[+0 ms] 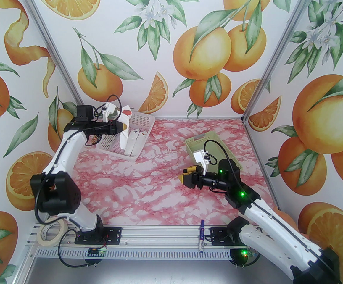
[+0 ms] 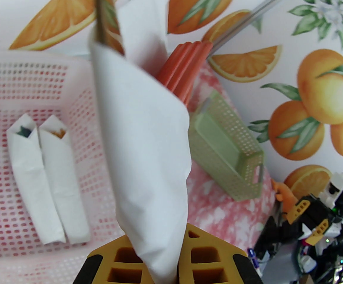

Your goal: Place the utensils on the paper napkin and roll it up

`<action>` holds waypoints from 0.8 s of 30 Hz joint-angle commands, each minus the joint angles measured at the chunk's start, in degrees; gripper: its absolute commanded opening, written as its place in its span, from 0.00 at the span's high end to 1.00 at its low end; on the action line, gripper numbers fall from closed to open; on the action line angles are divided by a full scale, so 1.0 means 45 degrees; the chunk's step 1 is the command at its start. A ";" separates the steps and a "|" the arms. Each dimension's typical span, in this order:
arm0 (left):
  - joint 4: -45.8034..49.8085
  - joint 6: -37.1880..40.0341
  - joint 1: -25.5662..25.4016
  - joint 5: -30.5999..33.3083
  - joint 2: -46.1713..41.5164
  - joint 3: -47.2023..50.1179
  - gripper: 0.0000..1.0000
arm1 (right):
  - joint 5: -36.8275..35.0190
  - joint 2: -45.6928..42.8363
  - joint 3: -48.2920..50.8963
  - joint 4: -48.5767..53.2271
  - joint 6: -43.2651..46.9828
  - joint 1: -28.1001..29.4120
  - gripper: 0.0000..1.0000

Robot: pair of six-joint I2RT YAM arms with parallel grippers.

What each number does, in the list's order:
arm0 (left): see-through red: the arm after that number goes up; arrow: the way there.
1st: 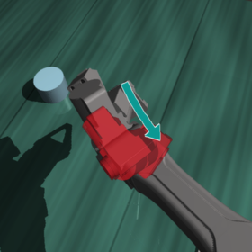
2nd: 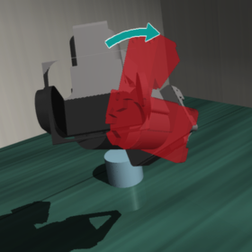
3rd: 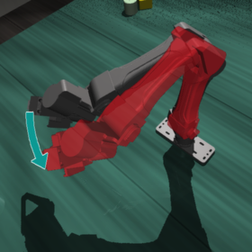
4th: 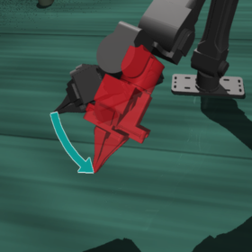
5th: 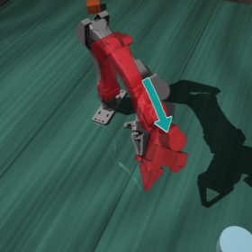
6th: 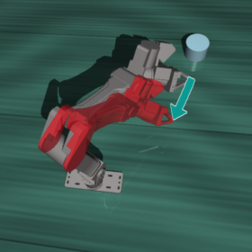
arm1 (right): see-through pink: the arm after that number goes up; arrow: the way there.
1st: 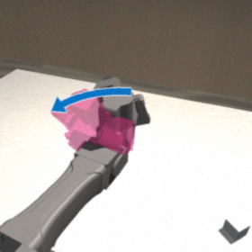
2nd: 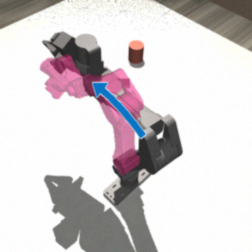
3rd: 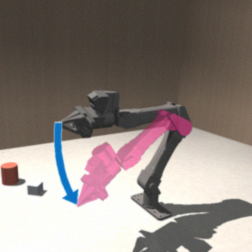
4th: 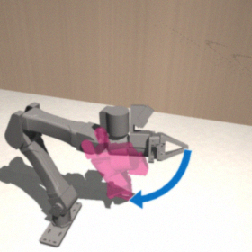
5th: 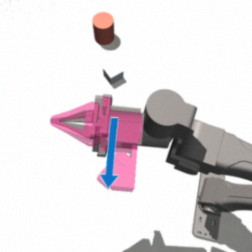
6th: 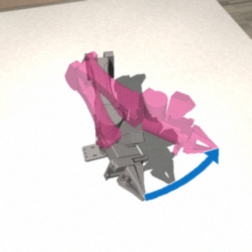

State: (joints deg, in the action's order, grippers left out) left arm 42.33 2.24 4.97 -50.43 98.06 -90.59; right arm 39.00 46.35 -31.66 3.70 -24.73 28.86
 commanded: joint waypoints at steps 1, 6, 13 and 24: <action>0.1524 0.1797 0.0072 0.1767 0.0869 -0.1351 1.00 | 0.0660 0.0052 0.0307 -0.0544 0.0106 -0.0264 0.42; 0.1920 0.2187 0.0089 0.3363 0.2608 -0.2653 1.00 | 0.0939 0.0067 0.0618 -0.0608 0.0095 -0.0587 0.43; 0.2540 0.2108 0.0077 0.4557 0.5267 -0.4717 1.00 | 0.1059 0.0311 0.0820 -0.0667 0.0047 -0.0947 0.43; 0.3348 0.1514 -0.0234 0.6213 0.8066 -0.7100 1.00 | 0.0961 0.1143 0.0844 -0.0879 -0.0080 -0.1181 0.42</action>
State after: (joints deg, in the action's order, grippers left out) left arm 56.01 10.22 4.47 -24.34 132.66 -119.57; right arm 42.65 51.05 -28.69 2.35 -24.91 23.90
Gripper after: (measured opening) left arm 0.132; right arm 0.575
